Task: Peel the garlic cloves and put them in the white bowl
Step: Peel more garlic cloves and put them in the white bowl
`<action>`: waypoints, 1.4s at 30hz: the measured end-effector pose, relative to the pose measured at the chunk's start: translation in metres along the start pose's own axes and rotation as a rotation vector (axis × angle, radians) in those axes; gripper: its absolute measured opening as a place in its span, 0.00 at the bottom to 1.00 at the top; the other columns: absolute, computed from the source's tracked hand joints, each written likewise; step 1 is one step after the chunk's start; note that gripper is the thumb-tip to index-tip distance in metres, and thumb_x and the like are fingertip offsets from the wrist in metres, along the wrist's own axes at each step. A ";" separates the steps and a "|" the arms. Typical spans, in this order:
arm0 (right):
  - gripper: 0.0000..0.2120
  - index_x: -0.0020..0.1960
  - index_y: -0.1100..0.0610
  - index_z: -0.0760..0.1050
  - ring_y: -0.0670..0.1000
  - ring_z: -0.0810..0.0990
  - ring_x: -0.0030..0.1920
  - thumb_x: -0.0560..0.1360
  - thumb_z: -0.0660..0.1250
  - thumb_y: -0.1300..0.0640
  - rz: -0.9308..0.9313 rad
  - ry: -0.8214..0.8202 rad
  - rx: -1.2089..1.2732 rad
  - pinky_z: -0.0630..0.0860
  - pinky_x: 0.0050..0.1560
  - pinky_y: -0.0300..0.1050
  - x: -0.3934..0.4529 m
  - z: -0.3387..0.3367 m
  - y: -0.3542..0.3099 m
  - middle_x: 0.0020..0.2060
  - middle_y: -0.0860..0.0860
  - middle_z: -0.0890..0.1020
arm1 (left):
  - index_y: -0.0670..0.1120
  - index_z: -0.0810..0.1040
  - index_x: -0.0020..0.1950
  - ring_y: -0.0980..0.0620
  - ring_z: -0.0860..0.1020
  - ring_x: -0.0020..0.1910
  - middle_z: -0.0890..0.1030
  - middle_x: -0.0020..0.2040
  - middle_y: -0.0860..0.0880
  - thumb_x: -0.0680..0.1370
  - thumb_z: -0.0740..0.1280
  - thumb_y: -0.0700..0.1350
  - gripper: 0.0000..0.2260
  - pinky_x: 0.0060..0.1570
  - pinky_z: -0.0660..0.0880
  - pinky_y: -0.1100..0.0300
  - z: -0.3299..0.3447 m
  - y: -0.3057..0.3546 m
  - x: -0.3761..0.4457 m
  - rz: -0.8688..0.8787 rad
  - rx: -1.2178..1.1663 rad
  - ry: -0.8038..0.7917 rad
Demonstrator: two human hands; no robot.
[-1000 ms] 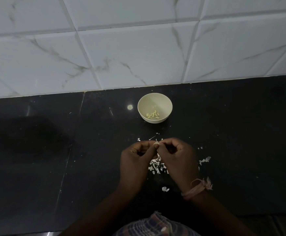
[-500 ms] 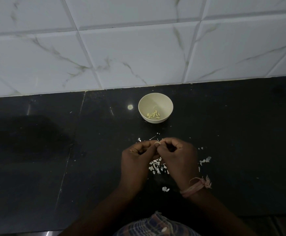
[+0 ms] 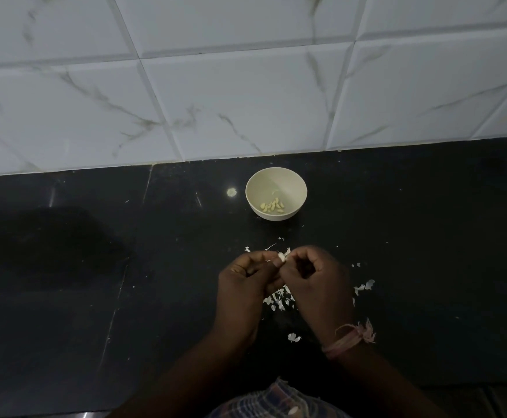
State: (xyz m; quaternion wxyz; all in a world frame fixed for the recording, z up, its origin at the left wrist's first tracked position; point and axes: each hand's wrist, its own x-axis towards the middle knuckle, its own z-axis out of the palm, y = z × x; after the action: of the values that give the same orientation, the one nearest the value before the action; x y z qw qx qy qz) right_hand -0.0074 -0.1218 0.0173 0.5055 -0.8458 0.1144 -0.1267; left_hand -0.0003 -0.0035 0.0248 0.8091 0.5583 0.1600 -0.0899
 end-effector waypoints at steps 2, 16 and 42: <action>0.05 0.42 0.50 0.79 0.43 0.80 0.39 0.71 0.74 0.57 -0.040 -0.005 -0.033 0.77 0.39 0.39 -0.001 0.001 0.000 0.38 0.43 0.80 | 0.35 0.84 0.52 0.40 0.86 0.47 0.86 0.48 0.35 0.78 0.70 0.33 0.05 0.45 0.83 0.56 -0.001 -0.001 0.000 -0.022 0.001 0.005; 0.04 0.42 0.51 0.79 0.43 0.80 0.36 0.74 0.71 0.59 0.180 -0.008 0.165 0.76 0.36 0.37 0.002 0.000 0.001 0.35 0.47 0.83 | 0.35 0.82 0.53 0.48 0.85 0.45 0.86 0.48 0.39 0.71 0.71 0.36 0.12 0.45 0.82 0.60 -0.001 0.000 0.004 -0.177 -0.225 -0.086; 0.09 0.51 0.49 0.82 0.38 0.80 0.52 0.78 0.69 0.61 -0.010 -0.130 -0.012 0.75 0.53 0.33 0.004 -0.005 0.011 0.48 0.40 0.83 | 0.39 0.81 0.55 0.51 0.84 0.43 0.85 0.46 0.41 0.81 0.66 0.39 0.06 0.44 0.81 0.62 -0.013 -0.009 0.004 -0.164 -0.120 -0.059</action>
State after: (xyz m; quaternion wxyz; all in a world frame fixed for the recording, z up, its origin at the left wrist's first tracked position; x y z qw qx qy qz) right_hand -0.0059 -0.1327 0.0104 0.5061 -0.8558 0.0779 -0.0733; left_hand -0.0022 0.0056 0.0110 0.8352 0.4911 0.1865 -0.1625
